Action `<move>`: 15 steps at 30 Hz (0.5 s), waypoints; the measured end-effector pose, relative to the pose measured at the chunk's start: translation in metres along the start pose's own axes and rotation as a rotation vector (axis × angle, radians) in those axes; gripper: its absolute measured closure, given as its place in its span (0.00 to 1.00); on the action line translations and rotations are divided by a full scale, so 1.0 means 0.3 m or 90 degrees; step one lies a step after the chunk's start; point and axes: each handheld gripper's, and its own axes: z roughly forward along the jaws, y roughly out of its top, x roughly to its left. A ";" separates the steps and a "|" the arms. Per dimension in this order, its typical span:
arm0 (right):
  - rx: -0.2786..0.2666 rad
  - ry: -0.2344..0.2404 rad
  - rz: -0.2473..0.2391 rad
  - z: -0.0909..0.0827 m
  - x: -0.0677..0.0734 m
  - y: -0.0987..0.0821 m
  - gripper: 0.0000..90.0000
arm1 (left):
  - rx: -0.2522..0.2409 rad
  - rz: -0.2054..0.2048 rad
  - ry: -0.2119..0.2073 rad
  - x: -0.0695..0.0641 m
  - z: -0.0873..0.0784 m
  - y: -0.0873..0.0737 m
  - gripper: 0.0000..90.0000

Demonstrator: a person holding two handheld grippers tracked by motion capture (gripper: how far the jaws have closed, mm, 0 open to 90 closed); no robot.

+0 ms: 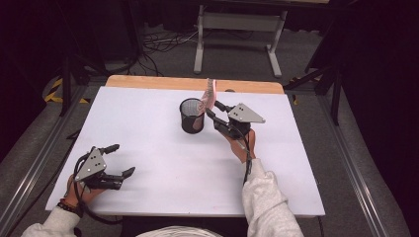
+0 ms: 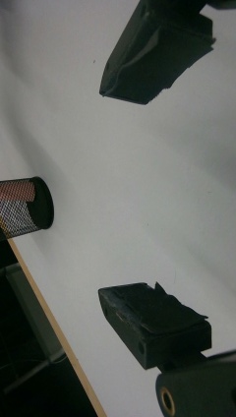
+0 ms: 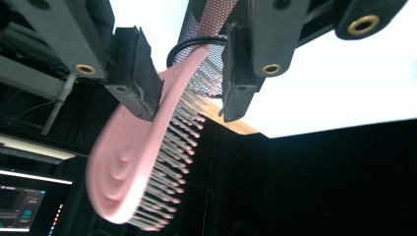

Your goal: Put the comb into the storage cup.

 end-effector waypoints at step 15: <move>0.002 0.008 -0.032 -0.022 0.041 0.007 0.62 | 0.005 0.003 0.003 -0.001 0.001 0.000 0.11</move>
